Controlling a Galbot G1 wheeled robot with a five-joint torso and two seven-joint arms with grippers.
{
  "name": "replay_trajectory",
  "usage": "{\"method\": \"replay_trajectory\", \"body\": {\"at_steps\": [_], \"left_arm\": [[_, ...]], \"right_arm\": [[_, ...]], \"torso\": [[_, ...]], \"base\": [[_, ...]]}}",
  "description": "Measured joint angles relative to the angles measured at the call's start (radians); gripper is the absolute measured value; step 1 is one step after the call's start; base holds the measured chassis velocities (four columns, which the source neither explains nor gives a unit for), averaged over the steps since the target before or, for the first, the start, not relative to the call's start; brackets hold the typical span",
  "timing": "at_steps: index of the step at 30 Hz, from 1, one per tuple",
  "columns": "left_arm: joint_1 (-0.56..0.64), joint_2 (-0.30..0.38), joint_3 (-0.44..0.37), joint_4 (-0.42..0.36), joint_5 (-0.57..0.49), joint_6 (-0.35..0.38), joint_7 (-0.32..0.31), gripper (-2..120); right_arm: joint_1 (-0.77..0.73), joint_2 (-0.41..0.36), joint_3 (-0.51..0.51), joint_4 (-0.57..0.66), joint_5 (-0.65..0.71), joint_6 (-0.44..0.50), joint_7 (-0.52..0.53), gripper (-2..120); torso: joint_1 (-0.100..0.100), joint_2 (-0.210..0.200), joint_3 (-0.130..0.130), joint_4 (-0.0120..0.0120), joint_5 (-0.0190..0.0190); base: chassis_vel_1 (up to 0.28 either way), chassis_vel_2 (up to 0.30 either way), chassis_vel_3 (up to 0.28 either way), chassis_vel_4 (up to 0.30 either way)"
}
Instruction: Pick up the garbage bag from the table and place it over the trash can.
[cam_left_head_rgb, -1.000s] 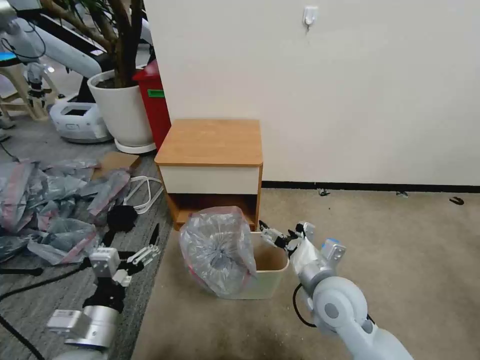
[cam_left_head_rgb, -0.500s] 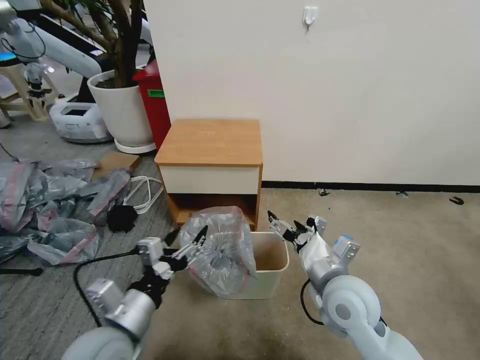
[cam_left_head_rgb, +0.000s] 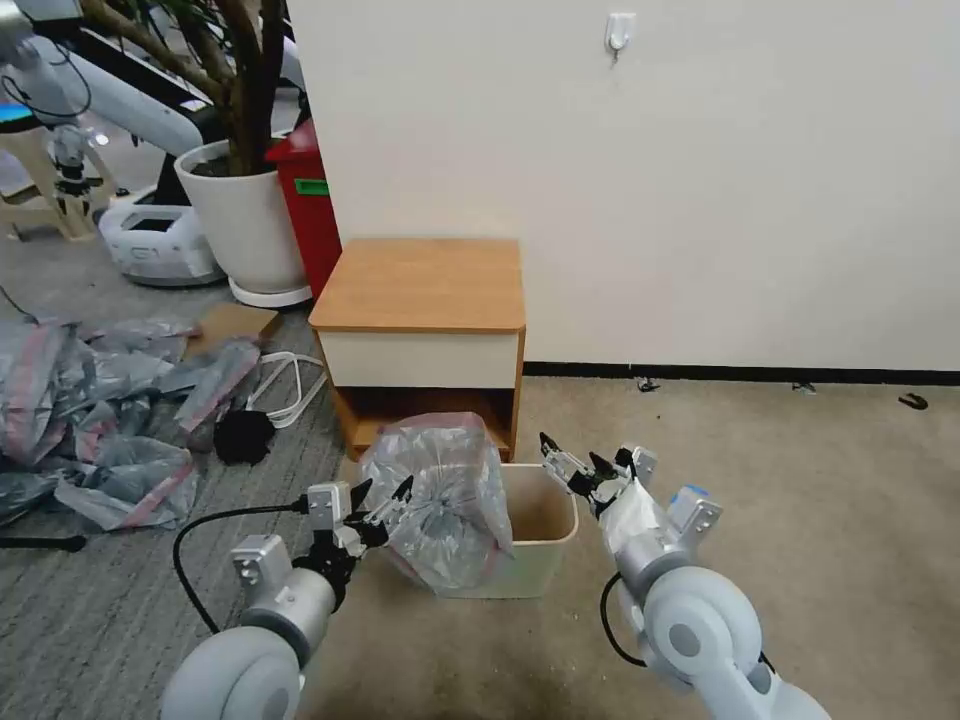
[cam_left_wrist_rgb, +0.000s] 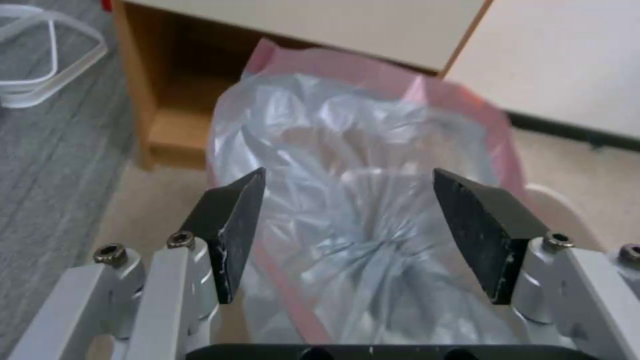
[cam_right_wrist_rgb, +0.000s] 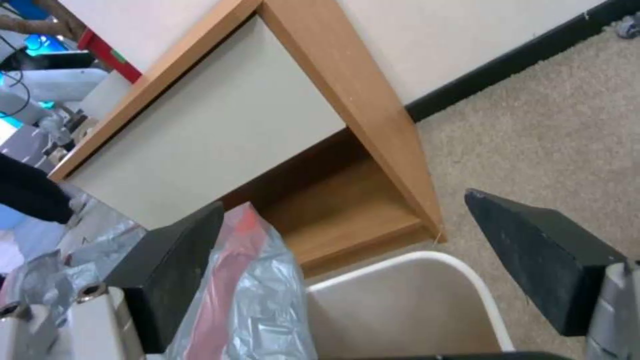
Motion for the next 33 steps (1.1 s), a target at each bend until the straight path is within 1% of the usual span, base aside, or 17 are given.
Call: {"method": "replay_trajectory", "body": {"at_steps": [5,20,28,30,33], "left_arm": [[-0.02,0.014,0.019,0.017,-0.001,0.023,-0.029,68],[-0.063,0.021,0.053,0.069,0.0,0.036,-0.051,68],[-0.09,0.018,0.074,0.082,-0.001,0.066,-0.09,67],[-0.104,0.008,0.084,0.088,-0.001,0.085,-0.111,67],[-0.111,0.001,0.091,0.092,-0.001,0.102,-0.127,66]], "right_arm": [[-0.022,0.006,0.01,0.001,-0.014,0.007,-0.009,92],[-0.055,0.021,0.029,0.004,-0.03,0.014,-0.016,91],[-0.057,0.023,0.035,-0.009,-0.031,0.022,-0.017,88],[-0.055,0.022,0.035,-0.015,-0.031,0.026,-0.018,85],[-0.054,0.022,0.035,-0.019,-0.03,0.028,-0.018,84]], "torso": [[0.0,0.0,0.0,-0.0001,0.0],[0.0,0.0,0.0,0.0,0.0],[0.0,0.0,0.0,0.0,0.0001],[0.0,0.0,0.0,-0.0001,0.0],[0.0,0.0,0.0,0.0,0.0001]], "base": [[0.0,0.0,0.0,0.0],[0.0,0.0,0.0,0.0],[0.0,0.0,0.0,0.0],[0.0,0.0,0.0,0.0],[0.0,0.0,0.0,0.0]]}}
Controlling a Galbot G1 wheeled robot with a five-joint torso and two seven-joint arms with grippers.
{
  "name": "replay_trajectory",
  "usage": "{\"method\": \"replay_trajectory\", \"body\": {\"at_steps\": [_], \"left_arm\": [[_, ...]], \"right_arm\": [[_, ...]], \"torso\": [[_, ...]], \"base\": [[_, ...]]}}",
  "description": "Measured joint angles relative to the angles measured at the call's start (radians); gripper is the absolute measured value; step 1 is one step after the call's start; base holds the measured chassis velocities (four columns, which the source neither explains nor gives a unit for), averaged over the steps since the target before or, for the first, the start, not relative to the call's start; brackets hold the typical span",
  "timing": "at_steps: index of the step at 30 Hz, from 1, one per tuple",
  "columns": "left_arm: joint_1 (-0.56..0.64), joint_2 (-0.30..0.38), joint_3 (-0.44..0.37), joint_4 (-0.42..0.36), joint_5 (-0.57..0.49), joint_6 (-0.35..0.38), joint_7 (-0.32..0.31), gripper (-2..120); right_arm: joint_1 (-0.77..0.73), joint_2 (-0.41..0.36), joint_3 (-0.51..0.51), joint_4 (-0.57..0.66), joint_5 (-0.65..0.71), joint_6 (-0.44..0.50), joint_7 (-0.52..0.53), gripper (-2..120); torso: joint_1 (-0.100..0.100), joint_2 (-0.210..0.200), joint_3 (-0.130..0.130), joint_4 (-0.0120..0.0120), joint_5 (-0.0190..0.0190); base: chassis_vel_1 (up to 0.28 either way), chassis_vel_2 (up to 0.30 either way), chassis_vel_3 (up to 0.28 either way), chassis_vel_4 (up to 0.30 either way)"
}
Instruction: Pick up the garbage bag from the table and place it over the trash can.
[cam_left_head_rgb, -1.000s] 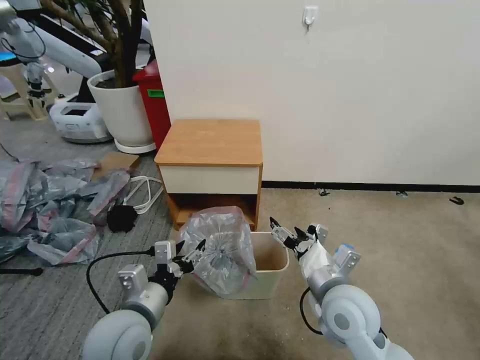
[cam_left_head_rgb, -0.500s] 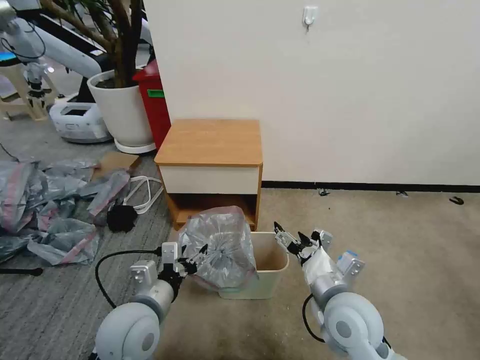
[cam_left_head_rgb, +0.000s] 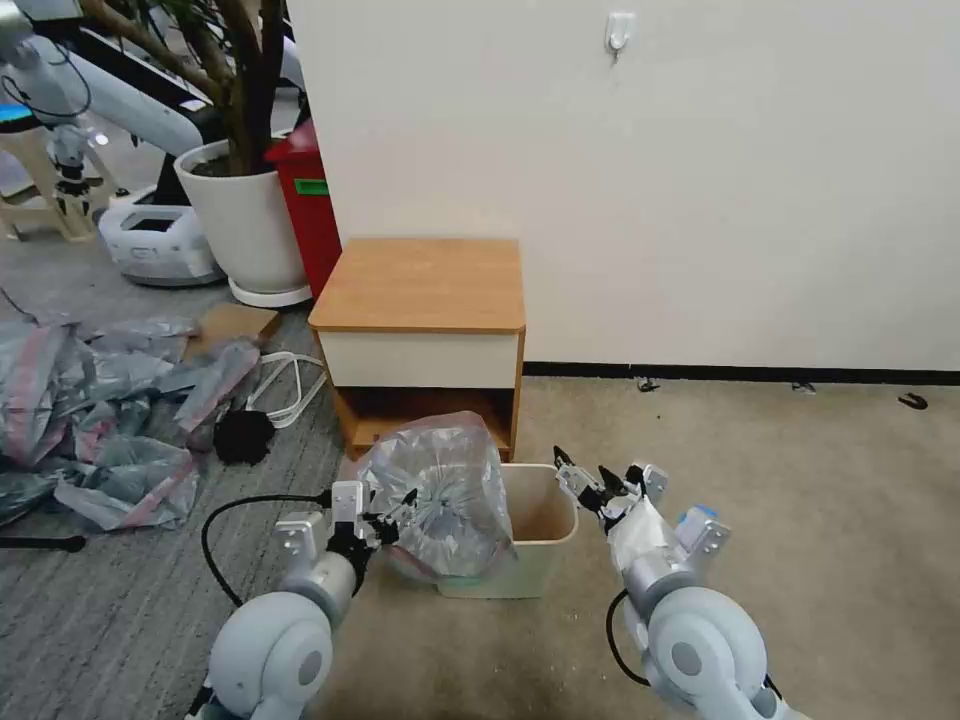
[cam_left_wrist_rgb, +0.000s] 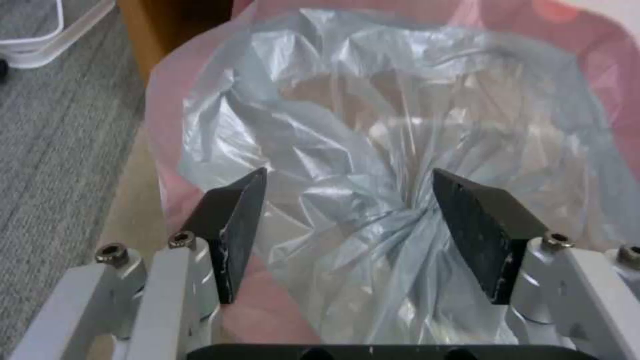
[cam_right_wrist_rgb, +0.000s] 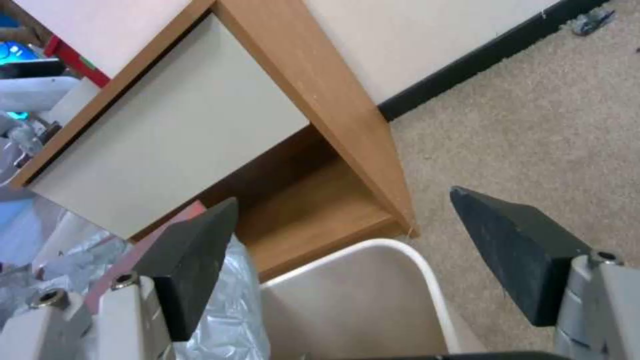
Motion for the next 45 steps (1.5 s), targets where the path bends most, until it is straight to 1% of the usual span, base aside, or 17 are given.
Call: {"method": "replay_trajectory", "body": {"at_steps": [2,8,16,30,35,38,41,45], "left_arm": [[-0.006,-0.01,0.008,0.007,0.0,0.018,-0.022,64],[-0.021,-0.021,0.021,0.024,0.0,0.041,-0.053,57],[-0.059,-0.024,0.053,0.072,-0.001,0.047,-0.069,57],[-0.109,-0.027,0.086,0.113,-0.029,0.071,-0.116,57],[-0.13,-0.027,0.098,0.125,-0.048,0.072,-0.139,56],[-0.147,-0.026,0.113,0.137,-0.065,0.072,-0.167,56],[-0.156,-0.026,0.123,0.145,-0.079,0.072,-0.192,54],[-0.162,-0.022,0.132,0.151,-0.094,0.072,-0.21,51]], "right_arm": [[-0.001,0.0,0.0,-0.005,0.0,0.003,0.0,84],[-0.005,-0.003,0.004,-0.011,0.0,0.008,-0.001,80],[-0.006,-0.003,0.008,-0.017,0.001,0.009,-0.001,79],[-0.001,0.0,0.015,-0.037,0.001,0.015,-0.002,76],[0.001,0.002,0.018,-0.05,0.001,0.021,-0.002,74],[0.007,-0.002,0.021,-0.059,0.002,0.025,-0.002,72],[0.013,-0.004,0.021,-0.063,0.003,0.025,-0.002,70],[0.017,-0.005,0.021,-0.07,0.004,0.026,-0.002,69]], "torso": [[0.0,0.0,0.0,0.0,0.0],[0.0,0.0,0.0,0.0,0.0],[0.0,0.0,0.0,0.0,0.0],[0.0,0.0,0.0,0.0,0.0],[0.0,0.0,0.0,0.0,0.0],[0.0,0.0,0.0,0.0,0.0],[0.0,0.0,0.0,0.0,0.0],[0.0,0.0,0.0,0.0,-0.0001]], "base": [[0.0,0.0,0.0,0.0],[0.0,0.0,0.0,0.0],[0.0,0.0,0.0,0.0],[0.0,0.0,0.0,0.0],[0.0,0.0,0.0,0.0],[0.0,0.0,0.0,0.0],[0.0,0.0,0.0,0.0],[0.0,0.0,0.0,0.0]]}}
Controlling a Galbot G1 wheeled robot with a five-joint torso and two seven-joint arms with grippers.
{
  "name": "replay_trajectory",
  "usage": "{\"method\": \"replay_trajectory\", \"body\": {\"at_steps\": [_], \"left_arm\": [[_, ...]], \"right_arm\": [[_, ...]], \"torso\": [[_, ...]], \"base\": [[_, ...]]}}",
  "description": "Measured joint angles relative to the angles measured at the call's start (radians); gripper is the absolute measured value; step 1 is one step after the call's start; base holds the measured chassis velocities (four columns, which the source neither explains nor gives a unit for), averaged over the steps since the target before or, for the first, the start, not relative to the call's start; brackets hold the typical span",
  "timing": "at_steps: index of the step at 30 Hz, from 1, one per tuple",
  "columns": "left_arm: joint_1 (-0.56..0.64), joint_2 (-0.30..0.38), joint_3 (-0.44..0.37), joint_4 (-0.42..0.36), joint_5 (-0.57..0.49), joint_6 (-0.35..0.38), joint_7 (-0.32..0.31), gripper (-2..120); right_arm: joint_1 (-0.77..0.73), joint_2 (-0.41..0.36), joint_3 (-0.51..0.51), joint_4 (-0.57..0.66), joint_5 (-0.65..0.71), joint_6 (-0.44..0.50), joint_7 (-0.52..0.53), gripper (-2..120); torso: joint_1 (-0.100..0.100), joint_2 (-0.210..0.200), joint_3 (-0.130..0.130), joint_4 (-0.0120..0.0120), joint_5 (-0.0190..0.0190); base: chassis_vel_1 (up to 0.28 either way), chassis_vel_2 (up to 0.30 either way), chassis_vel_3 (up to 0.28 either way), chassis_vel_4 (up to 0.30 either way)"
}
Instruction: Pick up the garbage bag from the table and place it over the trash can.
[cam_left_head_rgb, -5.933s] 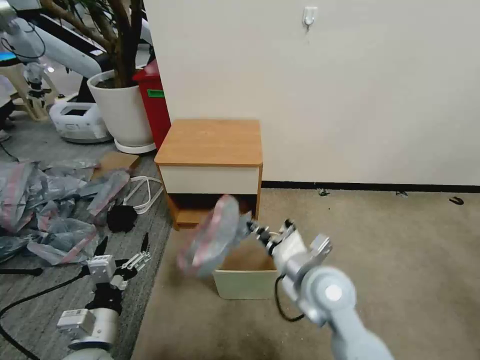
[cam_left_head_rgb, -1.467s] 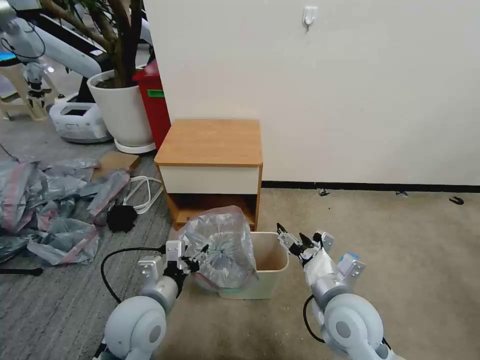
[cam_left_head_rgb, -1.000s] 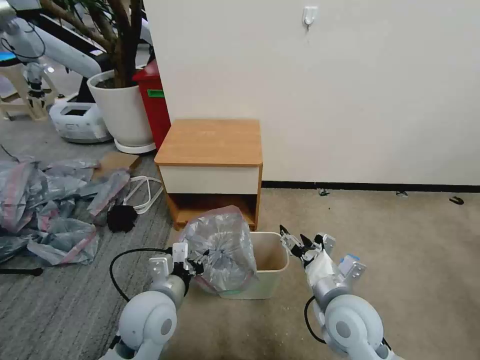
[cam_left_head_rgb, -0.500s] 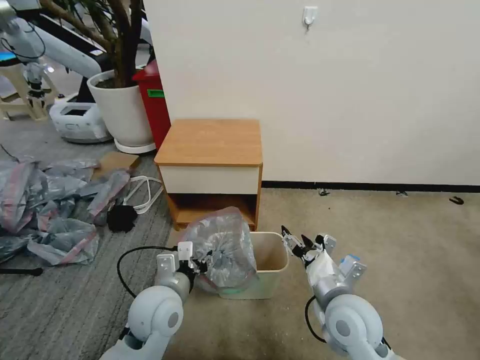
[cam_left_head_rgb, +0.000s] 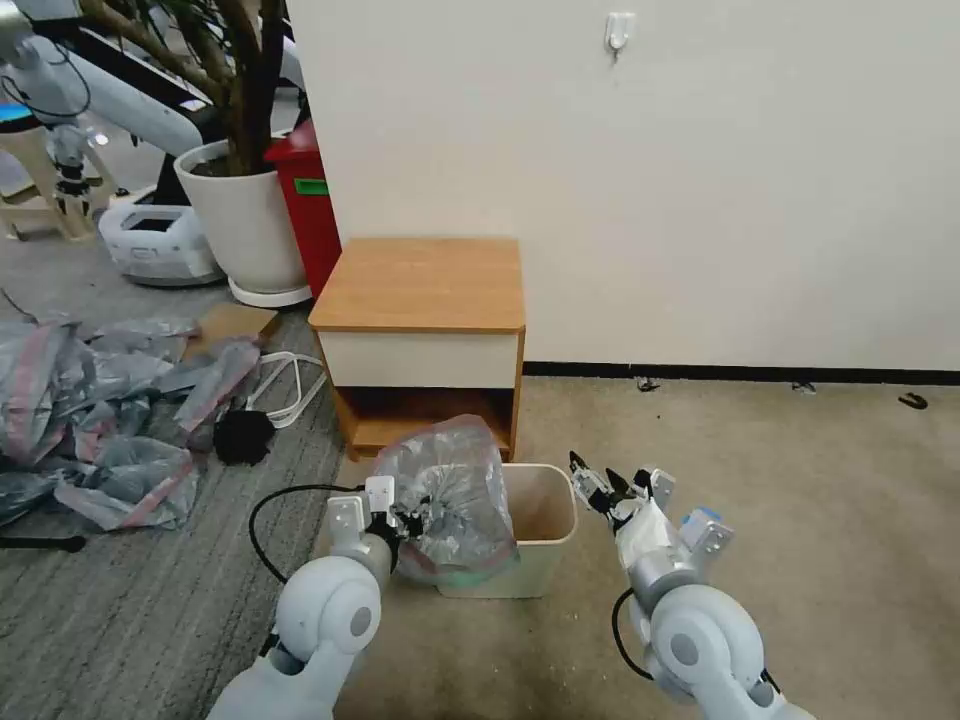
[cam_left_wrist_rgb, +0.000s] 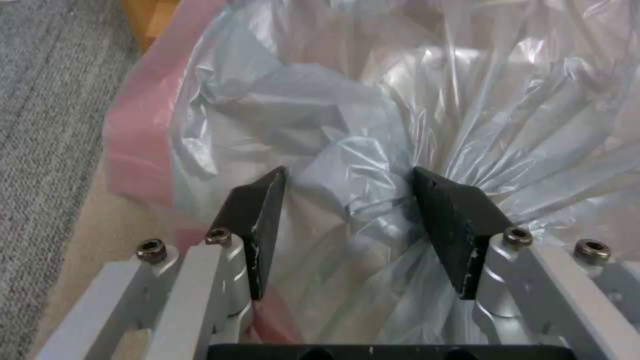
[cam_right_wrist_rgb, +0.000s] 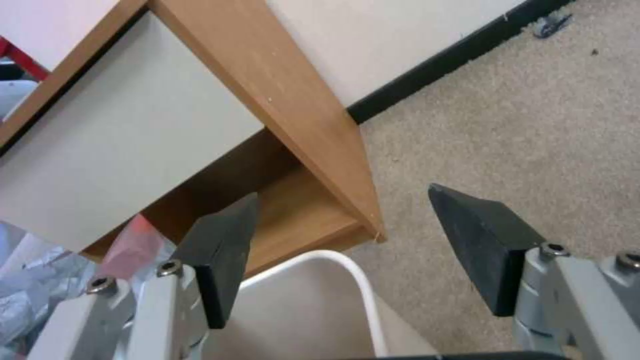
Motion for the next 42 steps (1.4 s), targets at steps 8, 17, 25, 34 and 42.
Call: {"method": "replay_trajectory", "body": {"at_steps": [8,17,25,34,42], "left_arm": [[-0.017,0.006,0.02,0.015,-0.027,0.0,-0.025,49],[-0.045,0.013,0.06,0.031,-0.061,0.0,-0.062,47],[-0.059,0.019,0.085,0.047,-0.077,-0.001,-0.092,45],[-0.069,0.01,0.099,0.058,-0.103,-0.001,-0.127,35],[-0.067,0.011,0.091,0.063,-0.116,-0.001,-0.139,10]], "right_arm": [[0.008,-0.001,-0.001,-0.018,0.0,0.005,0.0,65],[0.008,0.005,0.003,-0.035,-0.005,0.011,0.0,59],[0.008,0.011,0.01,-0.038,-0.009,0.014,0.0,55],[0.012,0.014,0.011,-0.051,-0.011,0.022,-0.002,52],[0.019,0.013,0.007,-0.059,-0.011,0.025,-0.002,51]], "torso": [[0.0,0.0,0.0,0.0,0.0],[0.0,0.0,0.0,-0.0001,0.0],[0.0,0.0,0.0,0.0,0.0],[0.0,0.0,0.0,0.0001,0.0],[0.0,0.0,0.0,0.0,0.0]], "base": [[0.0,0.0,0.0,0.0],[0.0,0.0,0.0,0.0],[0.0,0.0,0.0,0.0],[0.0,0.0,0.0,0.0],[0.0,0.0,0.0,0.0]]}}
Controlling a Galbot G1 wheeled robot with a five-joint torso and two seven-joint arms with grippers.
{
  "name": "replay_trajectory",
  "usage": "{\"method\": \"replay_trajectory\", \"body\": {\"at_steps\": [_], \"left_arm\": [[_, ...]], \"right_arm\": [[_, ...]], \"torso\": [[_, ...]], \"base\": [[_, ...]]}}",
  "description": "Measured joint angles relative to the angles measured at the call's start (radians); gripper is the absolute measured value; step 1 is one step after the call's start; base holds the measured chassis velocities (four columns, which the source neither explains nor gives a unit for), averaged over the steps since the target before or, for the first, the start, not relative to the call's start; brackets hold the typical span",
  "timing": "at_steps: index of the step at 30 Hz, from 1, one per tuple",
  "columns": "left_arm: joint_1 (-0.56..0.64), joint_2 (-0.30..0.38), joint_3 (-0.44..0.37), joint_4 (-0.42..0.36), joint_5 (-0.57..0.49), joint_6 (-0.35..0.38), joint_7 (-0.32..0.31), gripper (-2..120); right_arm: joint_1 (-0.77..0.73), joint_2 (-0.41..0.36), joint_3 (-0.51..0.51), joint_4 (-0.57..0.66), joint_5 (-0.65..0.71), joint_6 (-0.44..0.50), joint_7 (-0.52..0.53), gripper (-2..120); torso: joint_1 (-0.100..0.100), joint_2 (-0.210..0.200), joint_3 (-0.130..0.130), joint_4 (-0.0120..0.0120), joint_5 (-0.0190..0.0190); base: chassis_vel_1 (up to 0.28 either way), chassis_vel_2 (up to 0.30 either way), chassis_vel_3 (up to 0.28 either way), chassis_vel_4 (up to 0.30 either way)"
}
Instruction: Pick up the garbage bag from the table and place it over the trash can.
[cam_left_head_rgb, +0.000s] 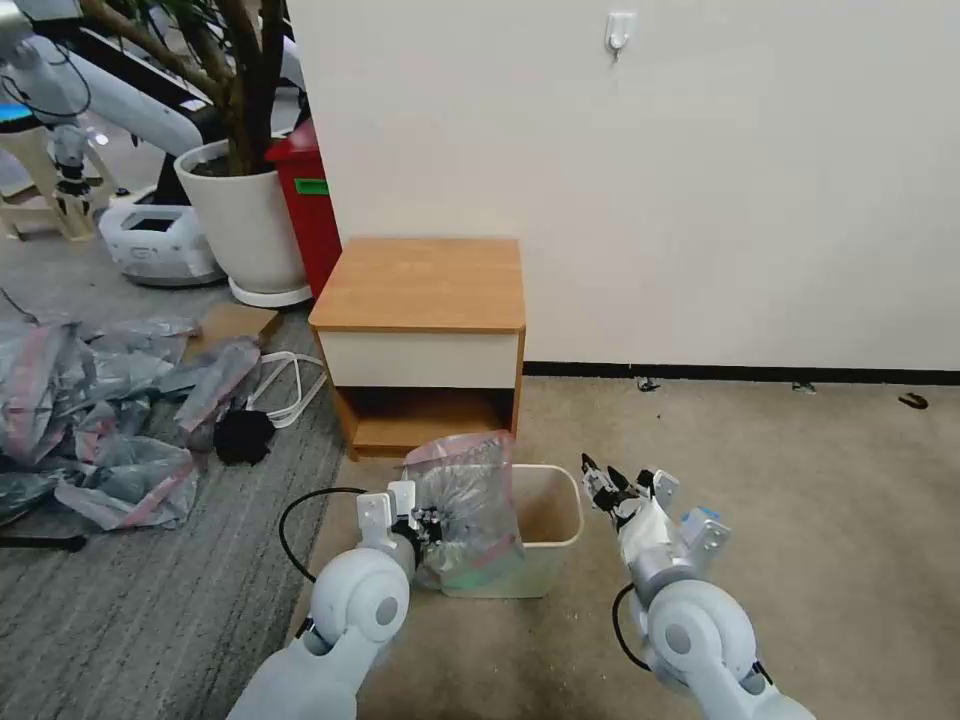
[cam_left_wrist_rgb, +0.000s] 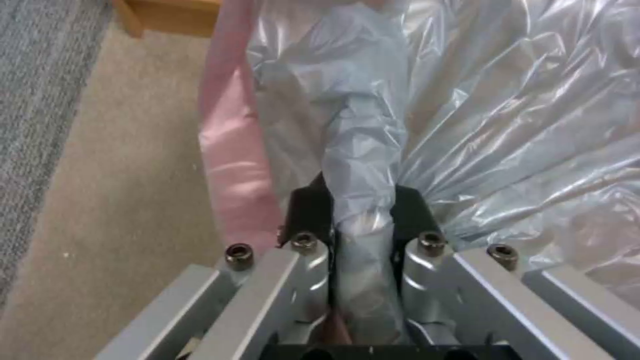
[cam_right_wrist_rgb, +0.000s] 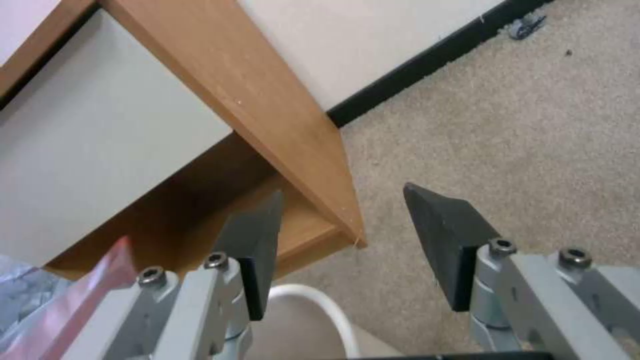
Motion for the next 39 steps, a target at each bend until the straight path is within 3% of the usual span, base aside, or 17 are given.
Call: {"method": "replay_trajectory", "body": {"at_steps": [19,25,32,39], "left_arm": [[-0.038,-0.021,0.007,0.045,-0.091,-0.003,-0.098,5],[-0.029,-0.014,0.003,0.025,-0.092,0.001,-0.098,5],[-0.008,-0.008,-0.022,0.006,-0.041,0.003,-0.059,5],[0.024,0.011,-0.071,-0.033,0.01,0.003,0.033,5]], "right_arm": [[0.003,-0.017,0.002,0.007,0.004,0.007,-0.001,51],[0.003,-0.022,0.003,0.007,0.005,0.007,-0.001,51],[0.01,-0.031,-0.001,0.008,0.006,0.007,-0.001,51],[0.015,-0.053,-0.005,0.039,0.007,0.006,0.0,51]], "torso": [[0.0,0.0,0.0,-0.0001,-0.0001],[0.0,0.0,0.0,-0.0001,-0.0002],[0.0,0.0,0.0,-0.0001,0.0],[0.0,0.0,0.0,0.0,0.0001]], "base": [[0.0,0.0,0.0,0.0],[0.0,0.0,0.0,0.0],[0.0,0.0,0.0,0.0],[0.0,0.0,0.0,0.0]]}}
